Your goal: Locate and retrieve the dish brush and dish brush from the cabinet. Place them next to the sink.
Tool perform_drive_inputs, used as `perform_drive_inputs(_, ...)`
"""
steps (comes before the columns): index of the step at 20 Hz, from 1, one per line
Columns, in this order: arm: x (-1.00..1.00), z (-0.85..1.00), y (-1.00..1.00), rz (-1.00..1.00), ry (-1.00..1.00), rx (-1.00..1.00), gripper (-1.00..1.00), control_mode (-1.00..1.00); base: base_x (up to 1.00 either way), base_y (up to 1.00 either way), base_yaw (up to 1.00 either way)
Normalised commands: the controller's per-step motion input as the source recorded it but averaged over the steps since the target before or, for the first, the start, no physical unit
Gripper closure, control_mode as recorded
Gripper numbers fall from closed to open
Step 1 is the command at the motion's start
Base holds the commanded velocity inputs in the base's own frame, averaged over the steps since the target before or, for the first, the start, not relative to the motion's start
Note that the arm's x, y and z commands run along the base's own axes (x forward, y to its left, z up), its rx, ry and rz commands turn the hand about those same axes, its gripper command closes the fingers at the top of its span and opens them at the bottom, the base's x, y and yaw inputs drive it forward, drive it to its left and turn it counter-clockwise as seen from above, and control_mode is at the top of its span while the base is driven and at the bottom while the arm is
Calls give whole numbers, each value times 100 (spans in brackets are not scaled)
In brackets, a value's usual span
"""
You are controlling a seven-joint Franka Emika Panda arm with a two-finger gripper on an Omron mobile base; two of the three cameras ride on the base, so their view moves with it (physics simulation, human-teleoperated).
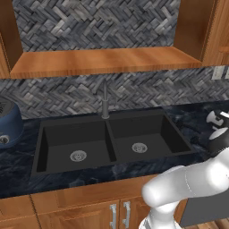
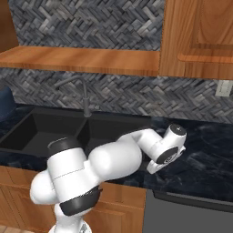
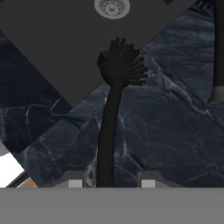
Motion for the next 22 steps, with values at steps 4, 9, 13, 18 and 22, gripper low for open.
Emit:
perform_drive_inputs(4,8,-11,0,2,1,1,-100,-100,0,0,0)
perform_drive_inputs(9,6,-3,2,1,6,0,-100,-100,0,0,0)
perform_drive_inputs(13,0,21,10,-1,14,-1,-100,-100,0,0,0)
perform_drive_inputs(18,1,71,0,-5,16,4,-100,-100,0,0,0)
perform_drive_inputs(22,-19,64,-1,-9,13,9,-100,-100,0,0,0)
